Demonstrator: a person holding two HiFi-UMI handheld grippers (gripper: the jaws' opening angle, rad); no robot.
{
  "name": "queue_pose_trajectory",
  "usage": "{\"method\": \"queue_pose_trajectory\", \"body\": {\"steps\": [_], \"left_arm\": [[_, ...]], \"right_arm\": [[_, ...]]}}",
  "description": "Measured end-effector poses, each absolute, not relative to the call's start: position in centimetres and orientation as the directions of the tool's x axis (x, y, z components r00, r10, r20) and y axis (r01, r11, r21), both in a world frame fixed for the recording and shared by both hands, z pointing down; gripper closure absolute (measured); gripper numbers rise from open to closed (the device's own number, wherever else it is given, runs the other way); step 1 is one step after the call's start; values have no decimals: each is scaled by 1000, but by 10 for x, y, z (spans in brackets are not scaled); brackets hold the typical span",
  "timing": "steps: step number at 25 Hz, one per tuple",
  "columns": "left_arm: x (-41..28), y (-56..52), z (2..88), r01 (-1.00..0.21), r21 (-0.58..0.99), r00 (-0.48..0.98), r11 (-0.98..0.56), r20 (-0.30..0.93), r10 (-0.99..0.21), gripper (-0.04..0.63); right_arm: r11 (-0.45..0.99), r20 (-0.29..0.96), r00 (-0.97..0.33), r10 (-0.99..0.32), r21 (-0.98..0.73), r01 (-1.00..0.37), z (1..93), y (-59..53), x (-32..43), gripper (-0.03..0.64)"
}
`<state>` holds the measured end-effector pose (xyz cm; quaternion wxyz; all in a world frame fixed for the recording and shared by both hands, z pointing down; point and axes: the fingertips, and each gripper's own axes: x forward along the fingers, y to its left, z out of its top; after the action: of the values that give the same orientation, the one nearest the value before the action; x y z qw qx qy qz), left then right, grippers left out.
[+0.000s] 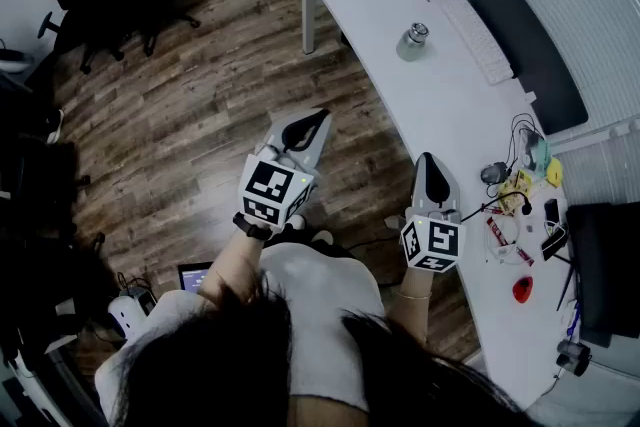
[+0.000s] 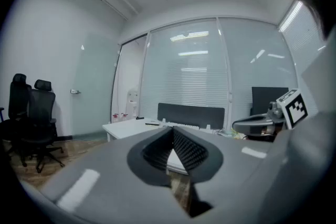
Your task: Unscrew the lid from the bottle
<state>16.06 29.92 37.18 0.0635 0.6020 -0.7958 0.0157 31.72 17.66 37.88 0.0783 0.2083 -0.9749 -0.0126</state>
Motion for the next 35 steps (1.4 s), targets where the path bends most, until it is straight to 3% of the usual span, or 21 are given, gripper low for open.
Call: {"method": "queue_pose_trajectory", "body": {"steps": [18,31,35], "left_arm": [[165,315,383,-941,62,-322,332,128,-938,536],[49,269,390,-956,83,-271,282,125,-955,533],[-1,258,386,-954,83,-279,289,112,-954,531]], "right_arm": [[933,135,-924,-358,16,-359,386,186,317,612],[928,142,-919,-367,-6,-372,389,147,201,607],[928,146,-919,-366,-20,-373,389,135,154,571]]}}
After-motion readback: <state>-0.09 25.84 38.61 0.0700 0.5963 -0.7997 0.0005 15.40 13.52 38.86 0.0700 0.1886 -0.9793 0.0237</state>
